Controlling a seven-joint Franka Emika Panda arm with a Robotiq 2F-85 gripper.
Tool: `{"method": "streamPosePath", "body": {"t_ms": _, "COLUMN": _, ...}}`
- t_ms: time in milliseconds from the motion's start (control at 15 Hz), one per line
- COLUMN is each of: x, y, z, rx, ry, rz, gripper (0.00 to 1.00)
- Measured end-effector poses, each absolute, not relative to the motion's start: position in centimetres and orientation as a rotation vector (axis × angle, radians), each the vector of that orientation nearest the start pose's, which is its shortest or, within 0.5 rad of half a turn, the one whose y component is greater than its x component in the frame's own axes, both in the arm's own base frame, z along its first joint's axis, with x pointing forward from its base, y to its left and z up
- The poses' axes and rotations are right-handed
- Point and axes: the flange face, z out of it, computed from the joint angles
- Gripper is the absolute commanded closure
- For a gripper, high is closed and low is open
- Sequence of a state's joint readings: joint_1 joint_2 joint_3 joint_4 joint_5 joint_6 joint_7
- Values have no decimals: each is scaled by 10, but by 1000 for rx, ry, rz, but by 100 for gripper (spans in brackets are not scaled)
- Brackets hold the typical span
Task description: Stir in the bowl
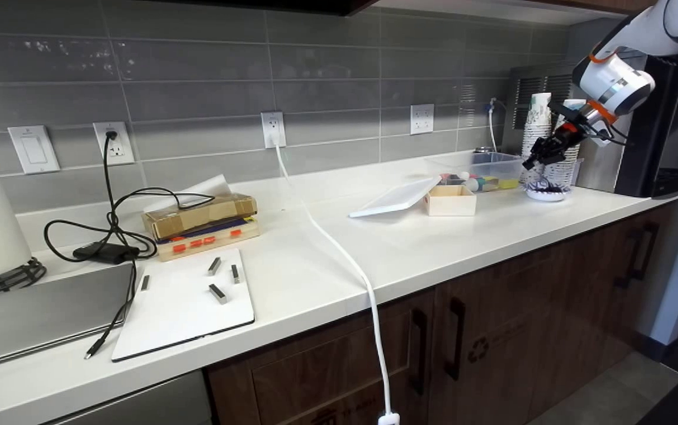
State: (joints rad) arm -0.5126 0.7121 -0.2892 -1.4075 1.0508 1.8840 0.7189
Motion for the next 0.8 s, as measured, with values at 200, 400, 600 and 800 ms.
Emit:
{"method": "streamPosePath", "body": {"t_ms": 200, "x": 582, "y": -433, "z": 297, "rx": -1377, "ry": 1917, "rz": 144, "gripper": 97}}
{"method": "streamPosePath", "body": {"t_ms": 400, "x": 593, "y": -417, "z": 294, "rx": -1401, "ry": 1861, "rz": 151, "gripper": 97}}
{"method": "streamPosePath", "body": {"t_ms": 600, "x": 603, "y": -402, "z": 292, "rx": -1415, "ry": 1802, "rz": 164, "gripper": 97}}
{"method": "streamPosePath", "body": {"t_ms": 800, "x": 605, "y": -388, "z": 288, "rx": -1422, "ry": 1760, "rz": 251, "gripper": 97}}
